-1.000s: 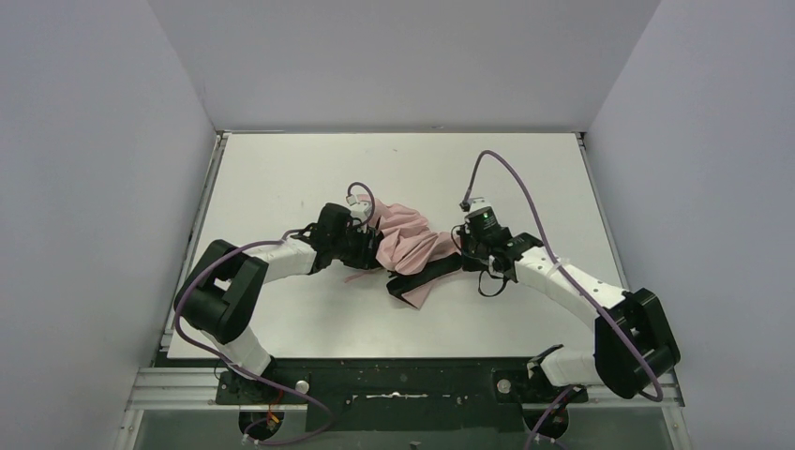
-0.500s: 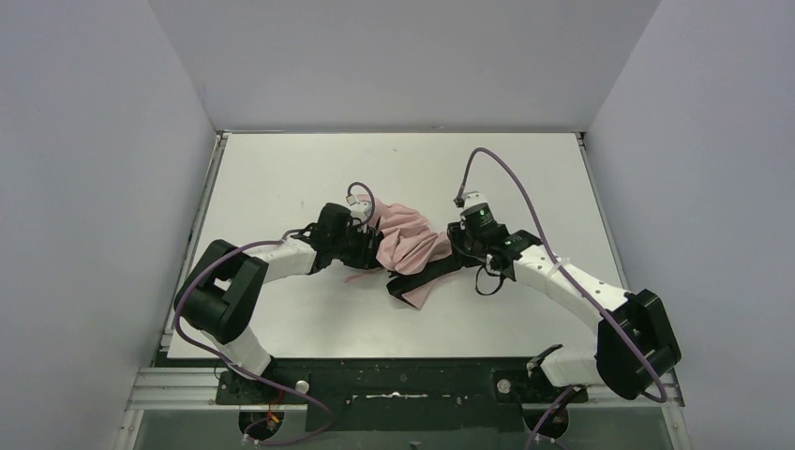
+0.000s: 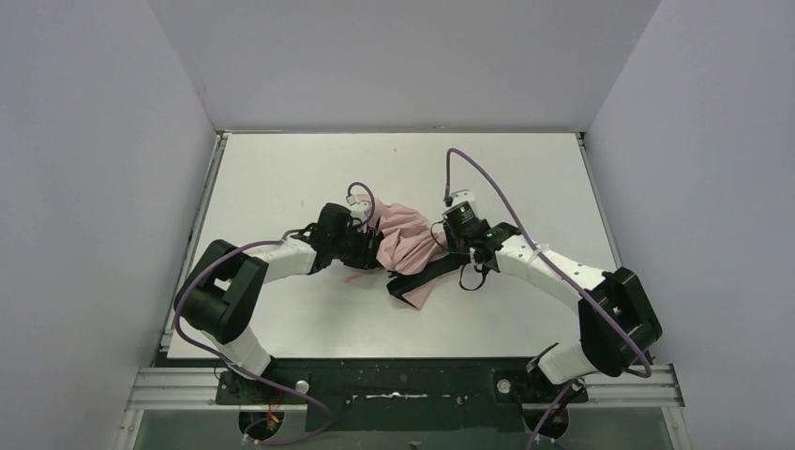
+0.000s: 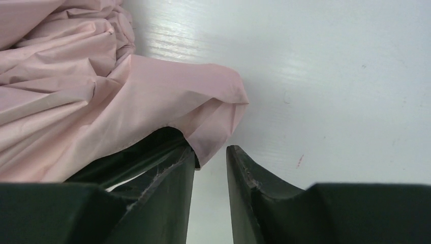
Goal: Put away the umbrella
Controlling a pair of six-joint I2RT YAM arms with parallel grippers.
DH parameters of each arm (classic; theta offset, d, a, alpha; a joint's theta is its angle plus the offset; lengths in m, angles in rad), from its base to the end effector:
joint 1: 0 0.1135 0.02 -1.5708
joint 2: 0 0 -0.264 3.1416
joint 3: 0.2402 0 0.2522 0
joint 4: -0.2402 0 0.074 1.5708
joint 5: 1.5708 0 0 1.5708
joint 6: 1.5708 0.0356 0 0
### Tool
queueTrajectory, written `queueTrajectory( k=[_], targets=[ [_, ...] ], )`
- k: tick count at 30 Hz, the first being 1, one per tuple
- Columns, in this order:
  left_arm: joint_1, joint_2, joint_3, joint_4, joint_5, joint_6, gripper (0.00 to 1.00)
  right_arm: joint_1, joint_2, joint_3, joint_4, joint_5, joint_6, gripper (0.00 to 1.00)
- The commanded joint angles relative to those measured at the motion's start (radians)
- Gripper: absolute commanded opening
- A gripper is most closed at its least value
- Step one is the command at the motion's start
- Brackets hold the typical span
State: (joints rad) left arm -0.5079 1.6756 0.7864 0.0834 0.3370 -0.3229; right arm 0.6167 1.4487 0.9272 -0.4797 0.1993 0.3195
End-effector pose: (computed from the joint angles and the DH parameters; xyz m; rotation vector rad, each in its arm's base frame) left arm 0.2766 -0.1674 0.1460 0.3949 2.4338 -0.7823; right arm 0.2397 0.1613 0.2138 -0.3030 2.5273 0.1091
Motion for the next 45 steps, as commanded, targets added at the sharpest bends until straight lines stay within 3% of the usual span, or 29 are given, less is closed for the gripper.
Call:
queueTrajectory(
  k=[1, 8, 25, 33, 39, 45],
  targets=[
    [-0.001, -0.016, 0.043, 0.036, 0.004, -0.001, 0.11, 0.025, 0.012, 0.059, -0.015, 0.131, -0.025, 0.27],
    [-0.001, -0.015, 0.043, 0.031, -0.01, -0.006, 0.09, 0.03, -0.044, 0.045, -0.03, 0.141, 0.001, 0.0],
    [0.0, -0.007, 0.074, -0.039, -0.093, -0.02, 0.0, 0.019, -0.394, -0.046, -0.142, 0.012, 0.195, 0.0],
    [0.006, 0.001, 0.073, -0.036, -0.102, -0.03, 0.0, 0.01, -0.572, -0.124, -0.214, 0.046, 0.363, 0.0],
    [0.006, 0.007, 0.077, -0.038, -0.107, -0.031, 0.0, 0.011, -0.583, -0.204, -0.28, 0.024, 0.484, 0.0],
    [0.006, 0.009, 0.077, -0.039, -0.105, -0.031, 0.0, 0.016, -0.52, -0.307, -0.198, -0.114, 0.487, 0.0]
  ],
)
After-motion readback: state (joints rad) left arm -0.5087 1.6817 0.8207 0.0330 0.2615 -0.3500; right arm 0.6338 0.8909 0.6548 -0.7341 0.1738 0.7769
